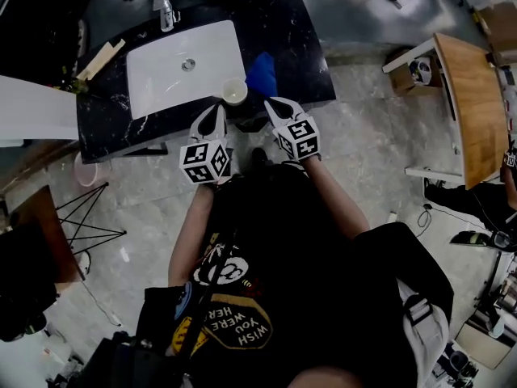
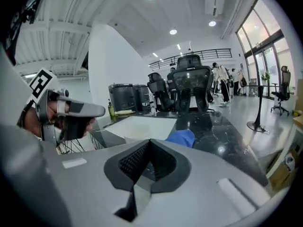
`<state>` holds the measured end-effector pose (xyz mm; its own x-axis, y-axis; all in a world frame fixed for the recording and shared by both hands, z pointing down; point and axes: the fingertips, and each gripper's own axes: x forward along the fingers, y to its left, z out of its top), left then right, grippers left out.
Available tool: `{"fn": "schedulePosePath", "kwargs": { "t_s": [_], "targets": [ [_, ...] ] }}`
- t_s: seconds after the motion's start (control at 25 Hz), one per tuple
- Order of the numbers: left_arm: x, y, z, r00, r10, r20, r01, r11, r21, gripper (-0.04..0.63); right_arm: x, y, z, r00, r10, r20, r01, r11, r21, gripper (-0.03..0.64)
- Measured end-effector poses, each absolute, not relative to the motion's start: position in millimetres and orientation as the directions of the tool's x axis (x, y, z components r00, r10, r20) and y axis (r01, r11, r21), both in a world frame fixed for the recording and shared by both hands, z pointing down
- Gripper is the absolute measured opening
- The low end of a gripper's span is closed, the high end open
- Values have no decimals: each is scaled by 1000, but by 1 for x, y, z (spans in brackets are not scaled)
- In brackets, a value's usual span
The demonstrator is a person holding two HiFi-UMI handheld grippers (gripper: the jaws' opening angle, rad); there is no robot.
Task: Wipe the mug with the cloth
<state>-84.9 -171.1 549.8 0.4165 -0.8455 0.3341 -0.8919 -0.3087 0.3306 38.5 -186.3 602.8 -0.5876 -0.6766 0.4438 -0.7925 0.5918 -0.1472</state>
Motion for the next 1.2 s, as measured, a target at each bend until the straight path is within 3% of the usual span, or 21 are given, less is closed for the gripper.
{"fn": "schedulePosePath", "kwargs": {
  "t_s": [0.36, 1.2],
  "targets": [
    [-72, -134, 528, 451, -822, 349, -892, -425, 151, 5, 23, -155, 537, -546, -761, 350, -832, 543, -115, 2],
    [-86, -70, 526, 483, -816, 319, -876, -446, 185, 5, 19, -89, 529, -501, -810, 306, -864, 488, -123, 2]
  ]
}}
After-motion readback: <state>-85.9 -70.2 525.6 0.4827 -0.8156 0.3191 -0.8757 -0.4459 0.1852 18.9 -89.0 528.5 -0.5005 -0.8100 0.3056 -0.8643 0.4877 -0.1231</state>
